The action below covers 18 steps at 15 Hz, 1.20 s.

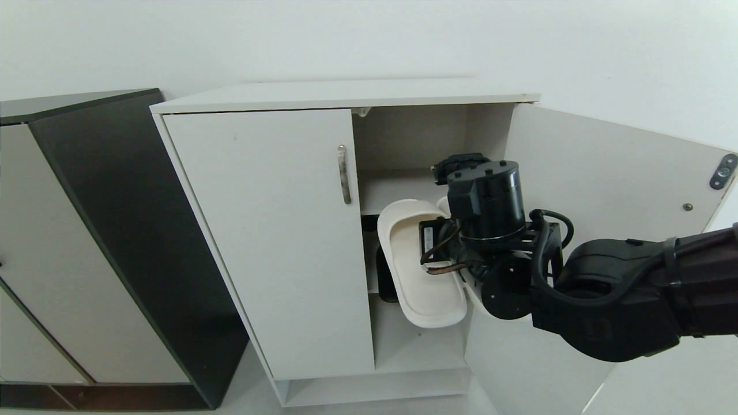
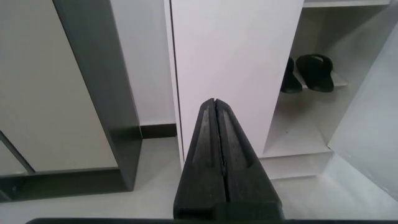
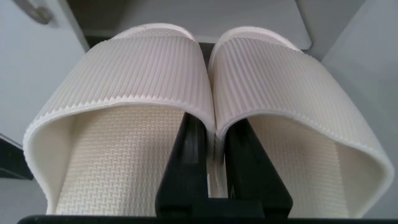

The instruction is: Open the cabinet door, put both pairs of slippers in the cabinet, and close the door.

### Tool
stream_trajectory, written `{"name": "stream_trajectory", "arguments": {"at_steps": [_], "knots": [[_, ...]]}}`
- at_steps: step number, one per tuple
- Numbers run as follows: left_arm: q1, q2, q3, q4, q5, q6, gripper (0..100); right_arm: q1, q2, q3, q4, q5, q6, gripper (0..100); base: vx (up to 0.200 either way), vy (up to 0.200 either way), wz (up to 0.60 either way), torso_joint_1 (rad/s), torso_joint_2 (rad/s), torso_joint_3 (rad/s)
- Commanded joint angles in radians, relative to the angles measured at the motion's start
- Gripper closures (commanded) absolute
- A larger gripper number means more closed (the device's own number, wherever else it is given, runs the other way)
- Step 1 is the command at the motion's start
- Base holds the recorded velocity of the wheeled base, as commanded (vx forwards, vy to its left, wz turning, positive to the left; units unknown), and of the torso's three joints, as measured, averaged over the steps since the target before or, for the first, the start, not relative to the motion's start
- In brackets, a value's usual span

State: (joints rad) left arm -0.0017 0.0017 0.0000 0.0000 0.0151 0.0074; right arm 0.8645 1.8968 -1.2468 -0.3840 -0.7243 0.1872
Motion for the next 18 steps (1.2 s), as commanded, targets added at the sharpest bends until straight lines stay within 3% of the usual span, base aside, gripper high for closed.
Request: {"name": "stream_trajectory", "arguments": {"at_steps": [1, 13, 18], "knots": [[0.000, 0.000, 0.000, 0.000, 0.000, 0.000, 100, -0.005, 0.011, 0.003, -0.001, 0.000, -0.002, 100, 0.000, 0.000, 0.00, 0.000, 0.00, 0.000], [0.000, 0.000, 0.000, 0.000, -0.001, 0.000, 100, -0.010, 0.047, -0.014, -0.070, -0.001, -0.057, 100, 0.200, 0.000, 0.00, 0.003, 0.00, 0.003], [0.000, 0.000, 0.000, 0.000, -0.001, 0.000, 100, 0.015, 0.094, -0.022, -0.099, -0.044, -0.057, 100, 0.000, 0.000, 0.00, 0.000, 0.00, 0.000]]}}
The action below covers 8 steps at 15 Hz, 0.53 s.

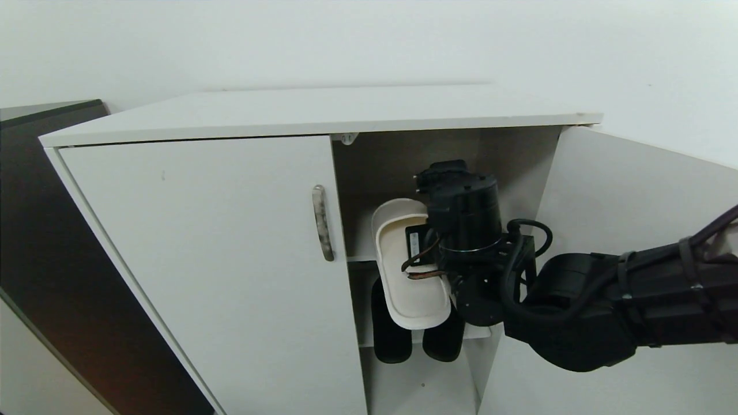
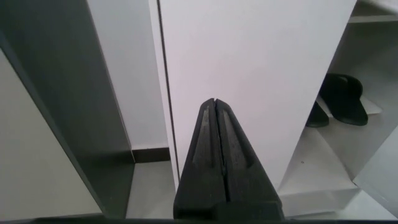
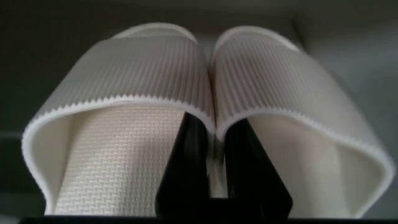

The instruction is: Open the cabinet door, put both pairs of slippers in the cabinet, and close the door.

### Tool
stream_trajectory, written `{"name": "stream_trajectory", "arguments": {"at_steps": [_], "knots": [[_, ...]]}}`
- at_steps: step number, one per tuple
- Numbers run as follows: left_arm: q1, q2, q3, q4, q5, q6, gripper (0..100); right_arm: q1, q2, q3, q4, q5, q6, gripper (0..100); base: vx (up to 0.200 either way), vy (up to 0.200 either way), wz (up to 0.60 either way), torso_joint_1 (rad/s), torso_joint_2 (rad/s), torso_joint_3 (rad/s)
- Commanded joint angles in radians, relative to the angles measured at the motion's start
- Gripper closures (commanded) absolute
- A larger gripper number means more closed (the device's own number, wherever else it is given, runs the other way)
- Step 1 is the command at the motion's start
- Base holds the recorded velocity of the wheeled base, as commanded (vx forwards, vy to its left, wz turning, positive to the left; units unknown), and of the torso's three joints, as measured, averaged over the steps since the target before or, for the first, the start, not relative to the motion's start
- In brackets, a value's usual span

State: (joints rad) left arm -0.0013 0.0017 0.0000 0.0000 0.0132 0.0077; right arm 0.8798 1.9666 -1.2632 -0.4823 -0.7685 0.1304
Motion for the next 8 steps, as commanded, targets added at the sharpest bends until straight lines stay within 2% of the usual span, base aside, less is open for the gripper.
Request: {"name": "stream_trajectory", "arguments": {"at_steps": [1, 5, 8], "knots": [[0.000, 0.000, 0.000, 0.000, 0.001, 0.000, 100, -0.007, 0.044, -0.018, -0.002, 0.000, -0.002, 100, 0.000, 0.000, 0.00, 0.000, 0.00, 0.000], [0.000, 0.000, 0.000, 0.000, 0.001, 0.000, 100, -0.048, 0.130, -0.153, 0.002, 0.028, -0.005, 100, 0.000, 0.000, 0.00, 0.000, 0.00, 0.000], [0.000, 0.000, 0.000, 0.000, 0.002, 0.000, 100, -0.068, 0.172, -0.282, 0.084, 0.057, -0.022, 100, 0.000, 0.000, 0.00, 0.000, 0.00, 0.000]]}}
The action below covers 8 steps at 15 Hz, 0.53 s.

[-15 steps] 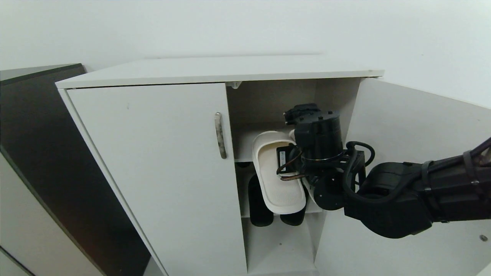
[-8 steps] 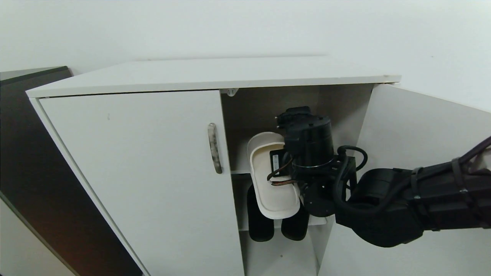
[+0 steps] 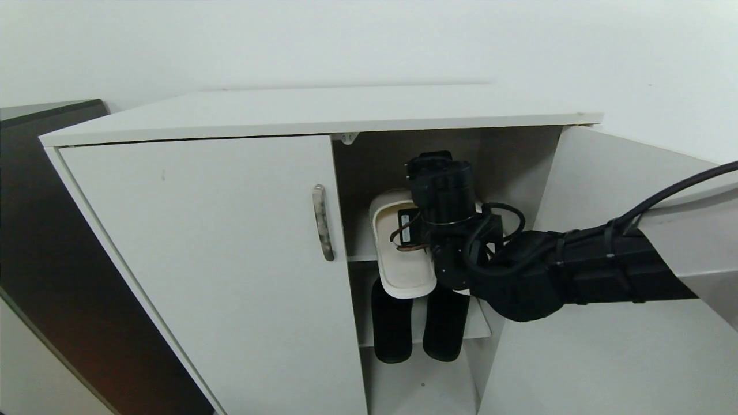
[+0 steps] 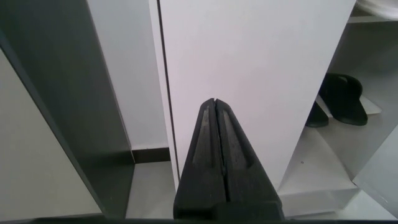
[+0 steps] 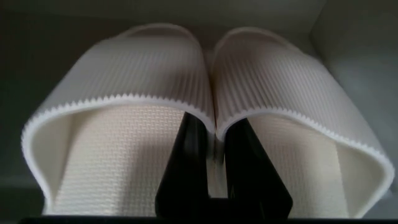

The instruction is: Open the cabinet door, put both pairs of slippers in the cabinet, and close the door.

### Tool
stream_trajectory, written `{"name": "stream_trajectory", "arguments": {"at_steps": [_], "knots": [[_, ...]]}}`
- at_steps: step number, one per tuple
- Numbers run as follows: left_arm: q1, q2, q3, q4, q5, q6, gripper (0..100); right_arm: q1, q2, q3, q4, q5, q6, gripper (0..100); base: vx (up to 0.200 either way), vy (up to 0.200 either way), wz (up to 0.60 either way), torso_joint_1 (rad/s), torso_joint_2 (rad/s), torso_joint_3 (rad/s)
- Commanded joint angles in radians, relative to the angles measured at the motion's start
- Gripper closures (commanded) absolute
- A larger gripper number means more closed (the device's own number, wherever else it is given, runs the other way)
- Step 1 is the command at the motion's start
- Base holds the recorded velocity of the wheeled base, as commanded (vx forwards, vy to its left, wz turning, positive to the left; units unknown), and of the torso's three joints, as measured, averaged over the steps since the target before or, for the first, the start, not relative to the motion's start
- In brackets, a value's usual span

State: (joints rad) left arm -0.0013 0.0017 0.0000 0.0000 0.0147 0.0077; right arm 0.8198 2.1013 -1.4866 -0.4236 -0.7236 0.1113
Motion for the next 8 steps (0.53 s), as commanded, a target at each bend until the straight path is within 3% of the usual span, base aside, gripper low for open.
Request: {"name": "stream_trajectory", "arguments": {"at_steps": [1, 5, 8], "knots": [[0.000, 0.000, 0.000, 0.000, 0.001, 0.000, 100, -0.018, 0.048, -0.101, 0.065, 0.013, -0.002, 100, 0.000, 0.000, 0.00, 0.000, 0.00, 0.000], [0.000, 0.000, 0.000, 0.000, 0.002, 0.000, 100, -0.056, 0.102, -0.267, 0.197, 0.013, 0.004, 100, 0.000, 0.000, 0.00, 0.000, 0.00, 0.000], [0.000, 0.000, 0.000, 0.000, 0.002, 0.000, 100, -0.070, 0.141, -0.333, 0.220, 0.013, 0.004, 100, 0.000, 0.000, 0.00, 0.000, 0.00, 0.000]]}}
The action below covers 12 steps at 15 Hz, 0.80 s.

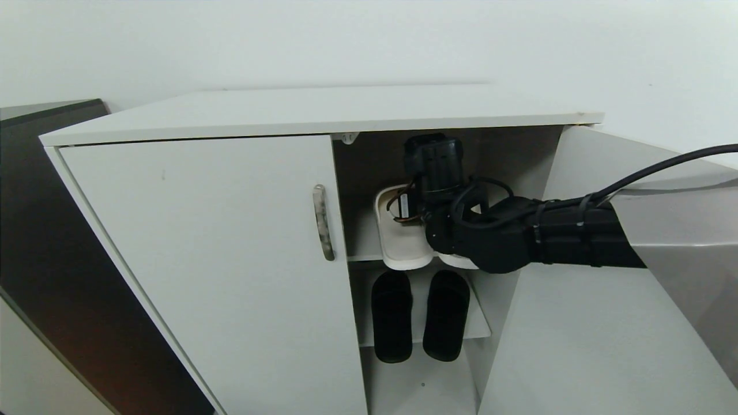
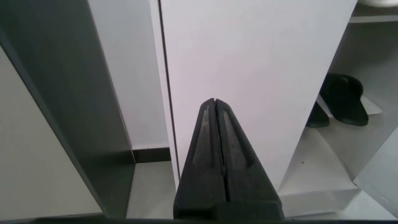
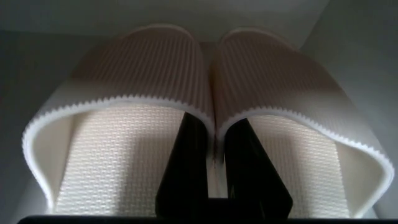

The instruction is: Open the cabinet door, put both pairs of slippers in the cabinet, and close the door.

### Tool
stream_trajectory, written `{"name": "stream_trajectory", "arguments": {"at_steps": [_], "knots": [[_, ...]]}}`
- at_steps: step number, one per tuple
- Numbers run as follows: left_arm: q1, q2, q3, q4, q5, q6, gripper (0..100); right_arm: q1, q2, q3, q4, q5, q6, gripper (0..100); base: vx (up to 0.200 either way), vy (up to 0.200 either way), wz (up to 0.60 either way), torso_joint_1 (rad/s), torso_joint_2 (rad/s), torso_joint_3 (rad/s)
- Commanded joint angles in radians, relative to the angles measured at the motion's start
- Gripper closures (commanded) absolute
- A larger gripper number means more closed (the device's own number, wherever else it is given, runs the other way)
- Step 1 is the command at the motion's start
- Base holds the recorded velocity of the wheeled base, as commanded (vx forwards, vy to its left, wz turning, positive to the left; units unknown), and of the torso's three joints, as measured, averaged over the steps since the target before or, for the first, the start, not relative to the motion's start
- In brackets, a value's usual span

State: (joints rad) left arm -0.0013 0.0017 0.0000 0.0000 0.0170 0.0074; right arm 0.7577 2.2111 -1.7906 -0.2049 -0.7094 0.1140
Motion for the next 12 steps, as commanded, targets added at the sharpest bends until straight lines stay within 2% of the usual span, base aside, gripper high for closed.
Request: {"name": "stream_trajectory", "arguments": {"at_steps": [1, 12], "knots": [[0.000, 0.000, 0.000, 0.000, 0.001, 0.000, 100, -0.011, 0.041, -0.042, 0.002, -0.001, 0.001, 100, 0.000, 0.000, 0.00, 0.000, 0.00, 0.000], [0.000, 0.000, 0.000, 0.000, 0.000, 0.000, 100, -0.024, 0.061, -0.053, 0.009, -0.001, 0.022, 100, 0.000, 0.000, 0.00, 0.000, 0.00, 0.000]]}}
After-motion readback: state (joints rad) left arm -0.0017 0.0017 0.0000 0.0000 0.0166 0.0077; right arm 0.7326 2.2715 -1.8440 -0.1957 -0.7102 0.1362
